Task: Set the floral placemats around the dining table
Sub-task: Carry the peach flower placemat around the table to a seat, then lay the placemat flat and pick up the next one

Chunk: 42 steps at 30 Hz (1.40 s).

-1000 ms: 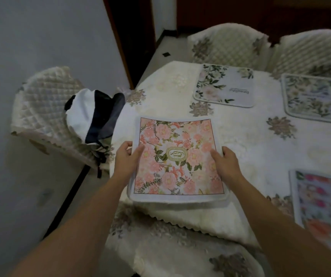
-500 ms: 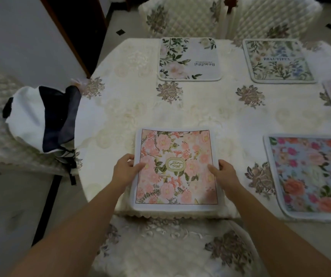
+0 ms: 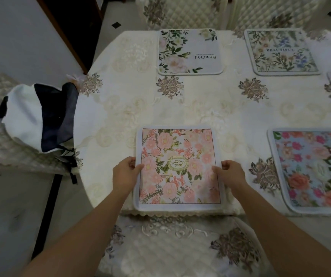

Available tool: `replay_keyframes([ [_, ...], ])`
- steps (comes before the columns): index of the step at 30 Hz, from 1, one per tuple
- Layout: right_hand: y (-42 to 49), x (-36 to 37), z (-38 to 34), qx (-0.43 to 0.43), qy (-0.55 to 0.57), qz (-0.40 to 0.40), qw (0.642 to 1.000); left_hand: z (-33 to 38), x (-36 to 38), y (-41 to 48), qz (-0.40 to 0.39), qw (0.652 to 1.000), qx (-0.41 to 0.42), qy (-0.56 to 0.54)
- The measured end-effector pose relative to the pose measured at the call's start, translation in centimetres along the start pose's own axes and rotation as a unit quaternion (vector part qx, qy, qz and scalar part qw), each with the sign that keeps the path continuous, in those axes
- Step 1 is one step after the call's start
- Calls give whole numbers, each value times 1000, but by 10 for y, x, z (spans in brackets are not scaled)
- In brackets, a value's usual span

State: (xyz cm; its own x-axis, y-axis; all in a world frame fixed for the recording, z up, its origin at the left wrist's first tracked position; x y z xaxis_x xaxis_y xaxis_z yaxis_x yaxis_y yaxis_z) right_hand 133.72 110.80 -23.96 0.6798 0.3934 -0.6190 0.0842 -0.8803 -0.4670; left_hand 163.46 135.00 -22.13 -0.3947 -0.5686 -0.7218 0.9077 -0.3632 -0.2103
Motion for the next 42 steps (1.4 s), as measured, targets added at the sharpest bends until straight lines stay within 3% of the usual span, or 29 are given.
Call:
replay_keyframes([
  [12, 3, -3, 2, -7, -41, 7, 999, -2, 1, 6, 7, 999, 41, 23],
  [16, -2, -7, -6, -38, -178, 30, 983, 0, 0, 5, 23, 989, 83, 117],
  [18, -9, -9, -29, -144, -288, 94, 942, 15, 2, 0, 54, 968, 163, 185],
  [20, -24, 10, -60, -292, -315, 122, 895, 41, 15, -10, 59, 942, 247, 219],
  [22, -39, 50, -76, -411, -312, 82, 853, 63, 44, -20, 20, 923, 315, 222],
  [24, -49, 94, -77, -467, -333, 34, 818, 73, 79, -31, -30, 909, 358, 213],
  [26, -51, 121, -69, -466, -334, 4, 820, 69, 102, -37, -53, 898, 371, 229],
  [29, -52, 122, -61, -481, -336, 28, 809, 55, 104, -34, -40, 886, 382, 259],
  [42, -22, 76, -36, -430, -360, 34, 827, 35, 82, -20, -21, 895, 348, 277],
])
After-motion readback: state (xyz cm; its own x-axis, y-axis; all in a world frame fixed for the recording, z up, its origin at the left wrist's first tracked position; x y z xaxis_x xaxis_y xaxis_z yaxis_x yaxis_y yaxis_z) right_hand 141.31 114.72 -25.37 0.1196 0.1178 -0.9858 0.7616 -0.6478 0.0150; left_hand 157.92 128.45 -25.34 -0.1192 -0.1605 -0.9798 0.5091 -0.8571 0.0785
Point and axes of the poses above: each hand's wrist, its own y-axis towards the middle knuckle, its own x-axis out of the palm, z = x × y, the point moved 10 cm from there along y, towards the middle knuckle, and after that the axes turned 11 degrees about z, right-handed, at the moved point
